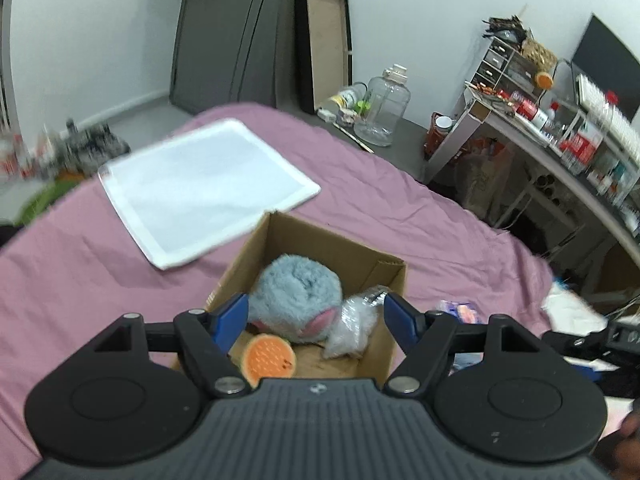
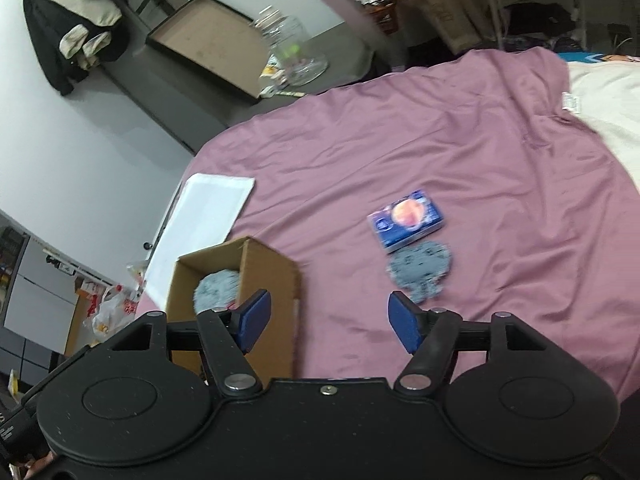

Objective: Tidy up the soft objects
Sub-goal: 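Move both open grippers back to the blue tissue pack and grey felt patch, then grasp the blue tissue pack with the left gripper while the right gripper grasps the grey felt patch, then carry the tissue pack and felt patch into the box and open both grippers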

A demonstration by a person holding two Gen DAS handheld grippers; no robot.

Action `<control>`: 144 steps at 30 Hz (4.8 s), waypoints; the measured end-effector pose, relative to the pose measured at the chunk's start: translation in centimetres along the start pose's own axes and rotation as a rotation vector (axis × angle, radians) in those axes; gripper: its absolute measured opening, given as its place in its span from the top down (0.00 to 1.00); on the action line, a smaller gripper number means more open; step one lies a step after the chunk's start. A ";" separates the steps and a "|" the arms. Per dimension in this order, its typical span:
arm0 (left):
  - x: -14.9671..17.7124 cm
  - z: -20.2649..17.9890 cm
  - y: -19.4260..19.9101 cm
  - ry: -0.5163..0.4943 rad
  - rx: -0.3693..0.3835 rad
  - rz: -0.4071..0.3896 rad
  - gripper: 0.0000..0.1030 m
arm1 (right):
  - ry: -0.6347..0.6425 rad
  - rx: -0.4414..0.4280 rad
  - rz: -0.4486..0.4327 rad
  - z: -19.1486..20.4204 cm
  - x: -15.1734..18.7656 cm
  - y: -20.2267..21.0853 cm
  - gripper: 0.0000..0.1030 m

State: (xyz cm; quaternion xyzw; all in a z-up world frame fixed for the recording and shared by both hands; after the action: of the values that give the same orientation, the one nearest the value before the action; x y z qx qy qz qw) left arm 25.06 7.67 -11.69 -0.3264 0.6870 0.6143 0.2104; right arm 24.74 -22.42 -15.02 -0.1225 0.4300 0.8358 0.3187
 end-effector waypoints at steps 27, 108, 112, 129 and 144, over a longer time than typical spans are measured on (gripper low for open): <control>-1.7 -9.4 -3.6 -0.175 -0.039 0.040 0.29 | -0.152 -0.069 0.051 -9.5 -2.4 -3.7 0.36; 2.5 -18.0 -12.9 -0.117 0.081 0.300 0.82 | -0.331 -0.120 0.079 -17.0 -2.8 -8.9 0.87; 2.3 -16.4 -11.0 -0.085 0.093 0.278 0.82 | -0.300 -0.127 0.079 -15.9 -2.1 -8.0 0.87; 1.2 -10.6 -4.1 -0.005 0.113 0.151 0.82 | -0.188 -0.140 0.000 -9.9 -2.0 -2.4 0.87; -0.2 -3.7 -0.3 0.070 0.059 0.035 0.82 | -0.099 -0.111 -0.029 -4.1 -1.3 -1.3 0.87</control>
State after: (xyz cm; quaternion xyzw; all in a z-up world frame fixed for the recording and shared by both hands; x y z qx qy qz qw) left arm 25.82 4.04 -11.21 -0.3294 0.7172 0.5856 0.1851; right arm 26.27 -25.66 -17.71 -0.1049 0.3651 0.8586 0.3444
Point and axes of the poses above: each gripper's, at about its wrist camera, not at the fingertips, and y roughly against the way its jaws point, z to its left, x to its underside, the point moved 2 cm from there along -y, roughly the way its jaws point, and after that the axes turned 8 degrees about -x, right-handed, at the moved point
